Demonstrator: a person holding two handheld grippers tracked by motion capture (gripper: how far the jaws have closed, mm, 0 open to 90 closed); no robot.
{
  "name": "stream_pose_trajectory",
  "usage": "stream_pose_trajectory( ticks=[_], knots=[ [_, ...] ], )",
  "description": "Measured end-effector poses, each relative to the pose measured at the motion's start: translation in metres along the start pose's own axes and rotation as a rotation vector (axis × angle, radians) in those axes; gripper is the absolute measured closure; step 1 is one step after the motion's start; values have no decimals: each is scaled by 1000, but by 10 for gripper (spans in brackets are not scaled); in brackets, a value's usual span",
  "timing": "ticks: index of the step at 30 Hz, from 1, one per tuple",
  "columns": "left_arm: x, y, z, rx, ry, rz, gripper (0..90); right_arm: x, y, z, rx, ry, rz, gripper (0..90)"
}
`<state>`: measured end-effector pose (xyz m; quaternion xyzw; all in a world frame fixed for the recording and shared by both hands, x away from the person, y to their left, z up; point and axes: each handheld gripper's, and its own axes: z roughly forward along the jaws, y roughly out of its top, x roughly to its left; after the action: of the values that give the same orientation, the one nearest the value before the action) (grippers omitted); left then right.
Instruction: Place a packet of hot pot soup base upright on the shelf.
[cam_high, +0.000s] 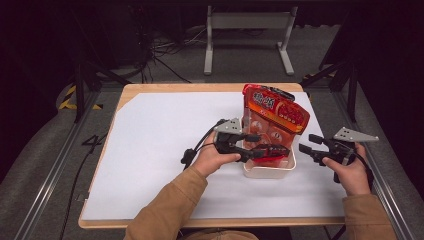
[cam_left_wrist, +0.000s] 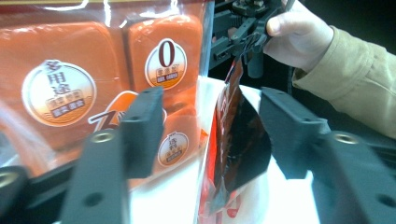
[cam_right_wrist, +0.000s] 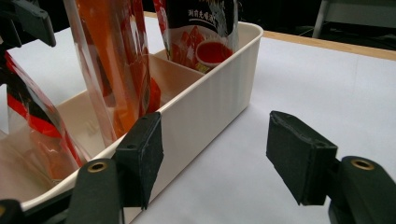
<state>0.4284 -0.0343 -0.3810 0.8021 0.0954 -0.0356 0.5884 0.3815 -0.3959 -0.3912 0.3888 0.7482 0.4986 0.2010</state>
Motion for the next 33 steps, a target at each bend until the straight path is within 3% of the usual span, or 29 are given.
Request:
stream_pose_trajectory(
  ticks=[3, 16, 33],
  knots=[
    [-3, 0, -10, -3, 30, 5, 315, 0, 1, 2, 0, 2, -3, 361],
    [-13, 8, -54, -15, 156, -13, 274, 1, 8, 4, -18, 2, -12, 328],
    [-22, -7, -120, 12, 303, -36, 208, 7, 10, 6, -33, -8, -65, 278]
  ],
)
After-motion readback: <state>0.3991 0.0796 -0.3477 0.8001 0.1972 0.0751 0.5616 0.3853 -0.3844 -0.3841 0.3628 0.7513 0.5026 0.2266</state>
